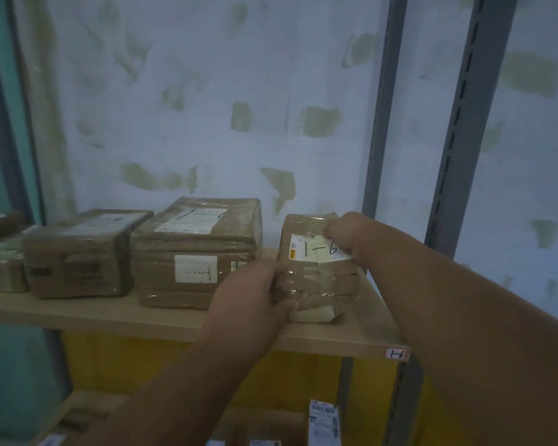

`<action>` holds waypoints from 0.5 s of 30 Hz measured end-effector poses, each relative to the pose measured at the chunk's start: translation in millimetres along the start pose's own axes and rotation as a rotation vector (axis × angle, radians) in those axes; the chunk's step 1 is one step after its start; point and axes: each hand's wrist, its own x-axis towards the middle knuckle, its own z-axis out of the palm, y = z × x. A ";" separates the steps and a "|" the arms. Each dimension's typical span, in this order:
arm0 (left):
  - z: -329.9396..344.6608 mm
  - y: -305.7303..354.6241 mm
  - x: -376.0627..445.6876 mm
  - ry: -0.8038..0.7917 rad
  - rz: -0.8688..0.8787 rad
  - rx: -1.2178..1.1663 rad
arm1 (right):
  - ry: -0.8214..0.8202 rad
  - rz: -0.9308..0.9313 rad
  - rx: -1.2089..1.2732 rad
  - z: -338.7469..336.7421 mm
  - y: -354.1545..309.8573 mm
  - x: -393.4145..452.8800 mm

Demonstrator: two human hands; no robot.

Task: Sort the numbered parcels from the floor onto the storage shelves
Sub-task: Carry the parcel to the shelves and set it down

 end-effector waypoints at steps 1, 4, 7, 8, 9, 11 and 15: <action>0.4 -0.3 1.7 0.001 0.002 0.027 | -0.012 0.014 0.000 1.7 1.4 0.7; 0.6 2.7 5.6 0.006 -0.011 0.052 | -0.036 0.007 -0.100 3.3 8.1 0.1; 4.9 9.8 5.5 0.024 0.007 0.118 | -0.007 -0.046 -0.145 -1.6 6.2 -10.6; 6.6 11.8 4.8 0.032 0.011 0.139 | 0.013 -0.074 -0.158 -3.9 4.3 -15.1; 7.9 13.1 3.8 0.043 0.015 0.149 | 0.040 -0.103 -0.179 -7.3 1.1 -22.8; 8.1 13.5 0.5 0.072 0.010 0.146 | 0.125 -0.208 -0.210 -12.1 -4.8 -41.6; -2.5 3.6 -18.2 0.146 0.010 0.130 | 0.233 -0.520 -0.126 -4.1 -6.8 -97.1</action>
